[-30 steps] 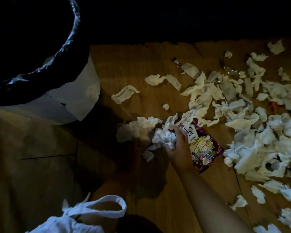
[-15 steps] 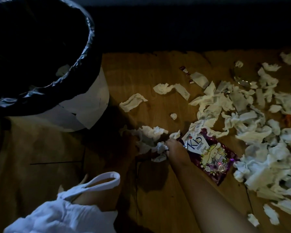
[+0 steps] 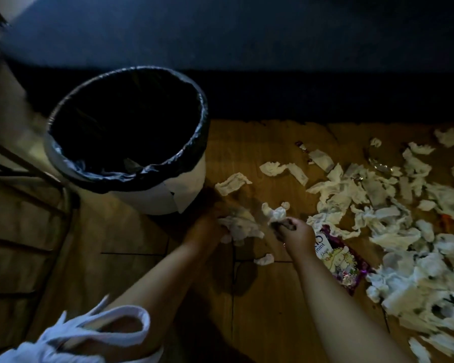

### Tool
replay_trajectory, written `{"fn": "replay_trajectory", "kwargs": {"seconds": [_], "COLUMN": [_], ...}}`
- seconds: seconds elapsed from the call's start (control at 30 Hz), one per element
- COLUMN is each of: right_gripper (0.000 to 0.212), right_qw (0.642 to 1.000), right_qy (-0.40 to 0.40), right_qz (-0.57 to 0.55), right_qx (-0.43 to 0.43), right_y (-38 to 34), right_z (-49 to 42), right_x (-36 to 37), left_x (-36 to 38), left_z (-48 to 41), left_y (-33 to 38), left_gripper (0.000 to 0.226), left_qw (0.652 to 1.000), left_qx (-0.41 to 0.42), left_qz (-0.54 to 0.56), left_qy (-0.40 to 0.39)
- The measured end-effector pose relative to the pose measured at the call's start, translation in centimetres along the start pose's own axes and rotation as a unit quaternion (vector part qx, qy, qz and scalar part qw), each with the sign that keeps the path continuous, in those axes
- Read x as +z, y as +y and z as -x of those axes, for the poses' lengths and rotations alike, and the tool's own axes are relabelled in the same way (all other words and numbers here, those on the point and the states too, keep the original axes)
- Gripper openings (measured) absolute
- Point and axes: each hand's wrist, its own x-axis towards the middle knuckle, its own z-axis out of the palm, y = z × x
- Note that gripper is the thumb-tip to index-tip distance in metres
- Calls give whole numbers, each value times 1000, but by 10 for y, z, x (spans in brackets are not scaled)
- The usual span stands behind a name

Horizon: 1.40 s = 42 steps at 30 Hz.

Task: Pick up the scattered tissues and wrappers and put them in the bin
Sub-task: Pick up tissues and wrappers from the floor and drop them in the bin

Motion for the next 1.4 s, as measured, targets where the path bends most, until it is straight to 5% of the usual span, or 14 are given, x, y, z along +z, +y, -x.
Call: {"fn": "replay_trajectory", "kwargs": {"seconds": [0.17, 0.37, 0.63, 0.83, 1.03, 1.2, 1.3, 1.4], "right_gripper": [17, 24, 29, 42, 28, 17, 15, 14], "right_qw": [990, 962, 964, 968, 964, 961, 973, 986], "right_qy": [-34, -89, -169, -198, -188, -117, -53, -2], "right_qz": [-126, -215, -172, -137, -144, -200, -202, -165], "right_qx": [-45, -144, -112, -75, -122, -152, -104, -25], "right_y": [-86, -201, -285, -293, -275, -216, -153, -82], "right_z": [33, 56, 49, 48, 62, 64, 55, 44], "right_x": [-12, -1, 83, 110, 85, 46, 21, -7], "left_x": [-52, -143, -236, -232, -216, -165, -105, -37], "left_z": [37, 66, 58, 41, 34, 42, 42, 35], "left_y": [41, 87, 70, 57, 60, 76, 86, 81], "left_gripper": [24, 29, 32, 34, 49, 35, 31, 38], "left_qw": [992, 975, 925, 934, 941, 925, 922, 946], "left_qx": [67, 103, 52, -7, 16, 169, 268, 264], "left_qz": [-22, 83, 70, 38, 38, 49, 33, -11], "left_qy": [105, 180, 370, 356, 336, 336, 277, 187]}}
